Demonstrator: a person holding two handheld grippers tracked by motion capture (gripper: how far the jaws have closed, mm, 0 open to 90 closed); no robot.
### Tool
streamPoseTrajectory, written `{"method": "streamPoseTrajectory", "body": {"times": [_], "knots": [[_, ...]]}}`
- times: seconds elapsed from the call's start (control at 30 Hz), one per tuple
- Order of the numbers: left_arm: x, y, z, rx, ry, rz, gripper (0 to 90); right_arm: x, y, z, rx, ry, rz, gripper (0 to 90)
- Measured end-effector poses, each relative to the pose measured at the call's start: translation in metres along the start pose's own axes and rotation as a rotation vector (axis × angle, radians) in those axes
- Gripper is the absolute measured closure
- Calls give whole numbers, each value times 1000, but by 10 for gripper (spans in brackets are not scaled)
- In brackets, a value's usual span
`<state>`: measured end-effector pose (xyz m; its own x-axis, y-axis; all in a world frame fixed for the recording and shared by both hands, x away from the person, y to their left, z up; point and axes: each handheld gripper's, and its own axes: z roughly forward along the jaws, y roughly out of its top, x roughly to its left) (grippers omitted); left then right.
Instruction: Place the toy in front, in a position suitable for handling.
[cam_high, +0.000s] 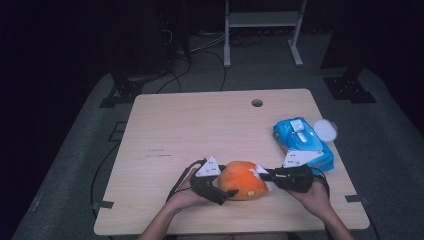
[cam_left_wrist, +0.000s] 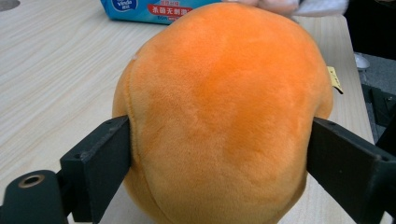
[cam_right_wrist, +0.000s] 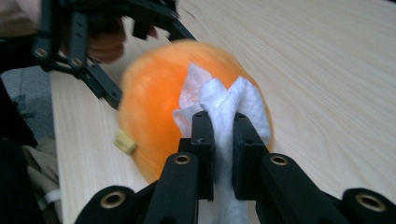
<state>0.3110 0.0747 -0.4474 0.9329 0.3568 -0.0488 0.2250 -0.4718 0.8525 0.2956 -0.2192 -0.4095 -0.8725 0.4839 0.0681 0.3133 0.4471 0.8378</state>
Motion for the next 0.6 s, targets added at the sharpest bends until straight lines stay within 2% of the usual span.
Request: {"method": "streamPoseTrajectory", "body": {"times": [0.03,0.1,0.17,0.2,0.27,0.33,0.4,0.47,0.57,0.6], "knots": [[2,0,-1,1,-6,-13,89,3,3,2,-5,10,-5,808],[7,0,-5,-20,-29,-65,85,5,5,4,4,12,-29,808],[10,-1,-4,-41,-46,-100,85,3,4,4,10,16,-18,809],[9,-1,-3,-42,-46,-104,85,2,4,3,8,20,-8,808],[5,1,0,-36,-42,-78,89,4,6,2,-6,32,-4,808],[-2,4,3,-19,-37,-18,102,10,10,5,-29,78,-6,807],[-6,6,3,-4,-30,14,101,17,16,10,-20,76,-51,807],[-3,3,1,1,-33,18,102,18,19,12,-7,55,-73,808],[0,0,-2,-9,-43,0,103,12,18,10,-15,34,-57,808],[3,0,-5,-8,-49,-25,102,1,11,5,-11,2,-15,807]]}}
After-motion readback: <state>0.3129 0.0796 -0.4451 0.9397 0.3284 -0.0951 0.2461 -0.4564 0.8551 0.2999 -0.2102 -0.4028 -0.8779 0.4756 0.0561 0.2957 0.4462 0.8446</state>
